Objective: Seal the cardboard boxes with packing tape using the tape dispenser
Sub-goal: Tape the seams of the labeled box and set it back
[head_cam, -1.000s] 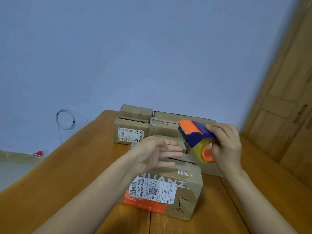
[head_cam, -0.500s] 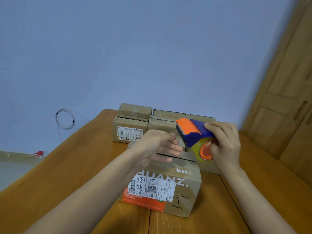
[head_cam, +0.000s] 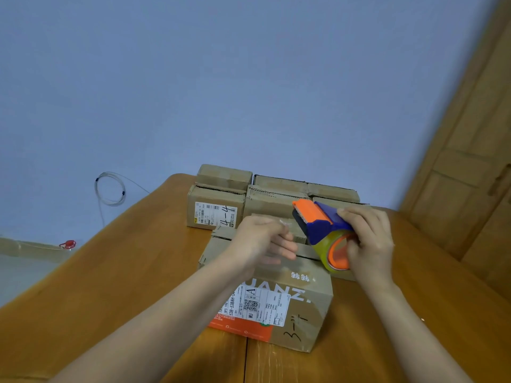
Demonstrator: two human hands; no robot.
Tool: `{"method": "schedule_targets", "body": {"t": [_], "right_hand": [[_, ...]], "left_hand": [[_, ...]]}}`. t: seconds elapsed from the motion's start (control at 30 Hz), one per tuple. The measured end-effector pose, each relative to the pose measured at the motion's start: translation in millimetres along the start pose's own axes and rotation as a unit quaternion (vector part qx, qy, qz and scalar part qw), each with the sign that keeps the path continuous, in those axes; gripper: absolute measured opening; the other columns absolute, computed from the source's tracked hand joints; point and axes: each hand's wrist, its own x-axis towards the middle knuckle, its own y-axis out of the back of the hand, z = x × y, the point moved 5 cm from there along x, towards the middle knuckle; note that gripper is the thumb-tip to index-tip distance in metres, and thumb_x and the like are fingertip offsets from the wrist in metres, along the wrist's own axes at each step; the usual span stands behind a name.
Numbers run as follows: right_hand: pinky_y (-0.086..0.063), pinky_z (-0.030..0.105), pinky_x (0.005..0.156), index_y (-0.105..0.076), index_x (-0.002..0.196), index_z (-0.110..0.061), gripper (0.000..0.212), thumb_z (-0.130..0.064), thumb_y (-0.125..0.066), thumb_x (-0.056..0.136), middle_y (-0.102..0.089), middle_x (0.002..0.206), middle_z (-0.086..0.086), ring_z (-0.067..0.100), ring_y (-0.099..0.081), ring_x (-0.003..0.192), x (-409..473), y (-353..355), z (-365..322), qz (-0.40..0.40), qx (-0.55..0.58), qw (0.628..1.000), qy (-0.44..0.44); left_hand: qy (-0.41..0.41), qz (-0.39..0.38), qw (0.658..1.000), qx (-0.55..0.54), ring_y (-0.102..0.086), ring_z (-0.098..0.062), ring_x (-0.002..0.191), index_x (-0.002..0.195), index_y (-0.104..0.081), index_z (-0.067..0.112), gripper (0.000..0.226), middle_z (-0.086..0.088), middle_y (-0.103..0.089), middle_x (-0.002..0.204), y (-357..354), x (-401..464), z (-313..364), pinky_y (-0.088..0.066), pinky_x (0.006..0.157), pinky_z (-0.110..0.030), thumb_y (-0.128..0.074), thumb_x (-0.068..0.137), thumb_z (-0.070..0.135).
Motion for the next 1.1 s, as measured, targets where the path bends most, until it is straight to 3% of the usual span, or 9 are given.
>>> {"method": "schedule_targets", "body": {"t": [0.2,0.4,0.53,0.67,0.8,0.97,1.1], "right_hand": [[-0.044,0.034,0.075,-0.051,0.112,-0.01,0.03,-0.008,-0.043,0.083,-0.067,0.1,0.02,0.027,-0.047,0.098,0.8,-2.3,-3.2,-0.03,-0.027,0.997,0.061],[-0.048,0.044,0.068,-0.052,0.107,-0.007,0.047,0.017,-0.053,0.067,-0.067,0.097,0.018,0.029,-0.046,0.091,1.9,-1.4,15.3,-0.046,-0.08,0.99,0.102],[-0.049,0.042,0.066,-0.05,0.107,-0.006,0.04,0.014,-0.057,0.074,-0.068,0.097,0.019,0.028,-0.047,0.092,6.5,3.7,16.4,-0.067,-0.1,0.982,0.147],[-0.05,0.041,0.066,-0.05,0.109,-0.006,0.055,0.012,-0.077,0.064,-0.067,0.1,0.019,0.03,-0.049,0.095,5.1,-2.3,17.8,-0.113,-0.116,0.973,0.166],[-0.047,0.04,0.063,-0.049,0.107,-0.007,0.06,0.016,-0.077,0.059,-0.067,0.1,0.019,0.031,-0.049,0.092,-4.3,14.9,38.2,-0.13,-0.148,0.97,0.144],[-0.048,0.041,0.066,-0.049,0.11,-0.007,0.061,0.008,-0.08,0.06,-0.067,0.101,0.02,0.031,-0.049,0.095,-11.5,30.5,40.1,-0.157,-0.164,0.961,0.156],[-0.049,0.053,0.083,-0.048,0.116,-0.006,0.064,0.004,-0.08,0.061,-0.062,0.115,0.026,0.043,-0.057,0.105,-12.0,35.6,40.8,-0.198,-0.176,0.951,0.161]], "left_hand": [[0.013,-0.01,1.0,-0.005,-0.068,-0.017,0.059,0.079,-0.065,0.002,0.022,-0.01,-0.072,0.069,4.0,3.8,3.2,-0.055,0.084,-0.041,-0.054,0.095,0.015],[-0.012,0.006,1.0,0.013,-0.07,-0.019,0.061,0.076,-0.065,0.002,0.026,-0.013,-0.072,0.071,34.1,10.9,11.1,-0.059,0.062,-0.028,-0.054,0.096,0.014],[-0.017,0.0,0.999,0.034,-0.07,-0.022,0.066,0.077,-0.067,0.002,0.025,-0.015,-0.073,0.075,50.0,14.5,11.4,-0.059,0.067,-0.03,-0.056,0.095,0.015],[-0.004,0.0,0.999,0.046,-0.07,-0.023,0.065,0.077,-0.068,0.001,0.024,-0.016,-0.073,0.076,53.3,19.1,8.9,-0.059,0.065,-0.029,-0.056,0.094,0.014],[-0.004,0.053,0.998,0.036,-0.069,-0.021,0.058,0.07,-0.063,0.003,0.026,-0.014,-0.071,0.069,87.1,20.7,6.2,-0.058,0.056,-0.027,-0.056,0.093,0.013],[0.003,0.037,0.998,0.046,-0.068,-0.023,0.059,0.068,-0.06,0.004,0.029,-0.015,-0.07,0.069,100.1,23.7,-6.6,-0.056,0.054,-0.027,-0.054,0.094,0.013],[0.005,0.026,0.999,0.04,-0.065,-0.023,0.055,0.067,-0.058,0.005,0.03,-0.013,-0.066,0.065,103.3,26.8,-11.6,-0.055,0.053,-0.027,-0.053,0.095,0.014]]}}
